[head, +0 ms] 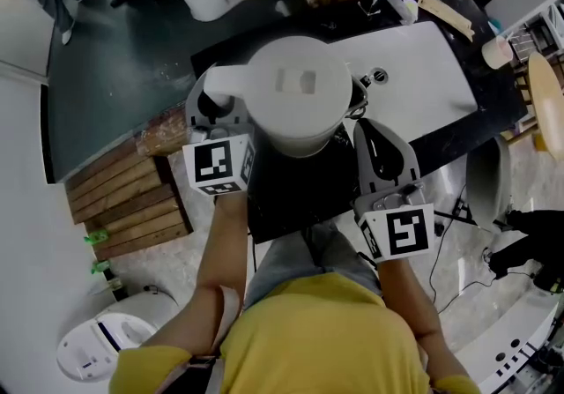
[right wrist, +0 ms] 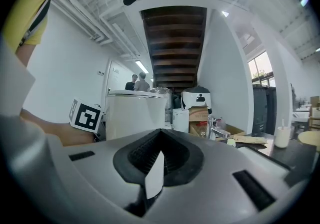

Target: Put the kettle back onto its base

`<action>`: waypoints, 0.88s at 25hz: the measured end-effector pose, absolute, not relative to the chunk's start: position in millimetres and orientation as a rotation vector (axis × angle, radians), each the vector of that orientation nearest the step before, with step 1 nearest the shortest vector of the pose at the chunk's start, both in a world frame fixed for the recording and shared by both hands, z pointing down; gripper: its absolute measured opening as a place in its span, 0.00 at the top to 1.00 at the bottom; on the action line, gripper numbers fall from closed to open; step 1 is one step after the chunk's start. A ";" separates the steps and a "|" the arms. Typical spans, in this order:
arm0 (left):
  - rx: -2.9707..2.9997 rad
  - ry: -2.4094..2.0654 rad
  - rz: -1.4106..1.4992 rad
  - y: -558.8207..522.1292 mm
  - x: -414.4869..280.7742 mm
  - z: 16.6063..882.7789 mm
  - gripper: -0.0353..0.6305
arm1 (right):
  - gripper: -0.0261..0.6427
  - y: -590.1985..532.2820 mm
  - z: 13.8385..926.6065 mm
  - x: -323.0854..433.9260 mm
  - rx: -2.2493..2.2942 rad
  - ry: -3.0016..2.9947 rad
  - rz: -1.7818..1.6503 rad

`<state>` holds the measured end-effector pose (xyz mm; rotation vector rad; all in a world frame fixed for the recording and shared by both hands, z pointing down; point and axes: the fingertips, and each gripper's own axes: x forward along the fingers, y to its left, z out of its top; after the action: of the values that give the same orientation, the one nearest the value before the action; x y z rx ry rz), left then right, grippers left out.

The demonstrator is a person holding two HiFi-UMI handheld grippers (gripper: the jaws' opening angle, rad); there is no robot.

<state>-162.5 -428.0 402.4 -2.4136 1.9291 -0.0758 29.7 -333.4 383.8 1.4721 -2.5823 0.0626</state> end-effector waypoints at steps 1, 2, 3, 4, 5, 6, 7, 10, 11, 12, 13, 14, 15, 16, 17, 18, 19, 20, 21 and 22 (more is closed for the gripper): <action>-2.408 1.927 -0.097 -427.6 -162.9 402.6 0.79 | 0.94 -332.0 382.9 30.4 1.476 -2.581 0.060; -2.403 1.926 -0.117 -426.9 -163.5 403.2 0.77 | 0.94 -330.3 382.1 31.1 1.479 -2.579 0.058; -2.402 1.924 -0.134 -425.8 -164.1 404.2 0.74 | 0.94 -328.5 381.5 31.7 1.481 -2.578 0.057; -2.405 1.924 -0.148 -424.7 -164.3 405.3 0.73 | 0.94 -326.7 380.9 32.2 1.483 -2.577 0.055; -2.410 1.924 -0.157 -423.5 -164.0 406.1 0.72 | 0.94 -324.9 380.5 32.6 1.484 -2.576 0.052; -2.412 1.925 -0.165 -422.2 -163.6 406.5 0.72 | 0.94 -323.3 380.1 32.9 1.486 -2.576 0.050; -2.412 1.927 -0.172 -420.7 -163.3 406.7 0.72 | 0.94 -321.5 379.6 33.0 1.487 -2.576 0.048; -2.420 1.939 -0.194 -415.4 -163.5 407.8 0.70 | 0.94 -315.9 377.0 33.2 1.489 -2.577 0.043; -2.425 1.948 -0.204 -413.4 -164.7 410.0 0.70 | 0.94 -314.1 376.3 33.6 1.490 -2.578 0.041; -2.427 1.958 -0.214 -411.3 -166.0 412.3 0.69 | 0.94 -312.2 375.8 34.2 1.491 -2.579 0.038; -2.428 1.967 -0.221 -408.9 -166.8 413.6 0.69 | 0.94 -310.3 375.5 34.8 1.493 -2.579 0.036; -2.429 1.972 -0.225 -406.2 -167.2 414.0 0.68 | 0.94 -308.1 375.2 35.3 1.496 -2.580 0.035; -2.432 1.975 -0.229 -403.0 -167.3 413.9 0.67 | 0.94 -305.7 374.8 35.5 1.497 -2.581 0.034; -2.433 1.977 -0.235 -399.4 -167.5 413.6 0.67 | 0.94 -303.3 374.1 35.4 1.498 -2.583 0.033; -2.431 1.979 -0.242 -395.7 -167.9 412.8 0.67 | 0.94 -301.0 373.2 35.0 1.497 -2.585 0.031; -2.429 1.982 -0.249 -391.9 -168.2 411.5 0.67 | 0.94 -298.9 371.9 34.3 1.496 -2.590 0.028; -2.429 1.988 -0.249 -388.4 -168.7 410.2 0.67 | 0.94 -297.2 370.3 33.6 1.494 -2.596 0.023; -2.431 1.999 -0.240 -384.8 -169.5 409.1 0.67 | 0.94 -295.5 368.5 32.7 1.492 -2.602 0.017; -2.432 2.015 -0.224 -380.9 -170.9 408.0 0.67 | 0.94 -293.8 366.5 31.9 1.489 -2.609 0.011; -2.429 2.032 -0.209 -376.4 -172.6 406.8 0.67 | 0.94 -291.7 364.6 31.1 1.487 -2.615 0.006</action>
<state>-172.6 -376.4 406.8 -2.4286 2.0323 -0.2088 31.1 -291.7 364.6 1.4866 -2.6145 0.0061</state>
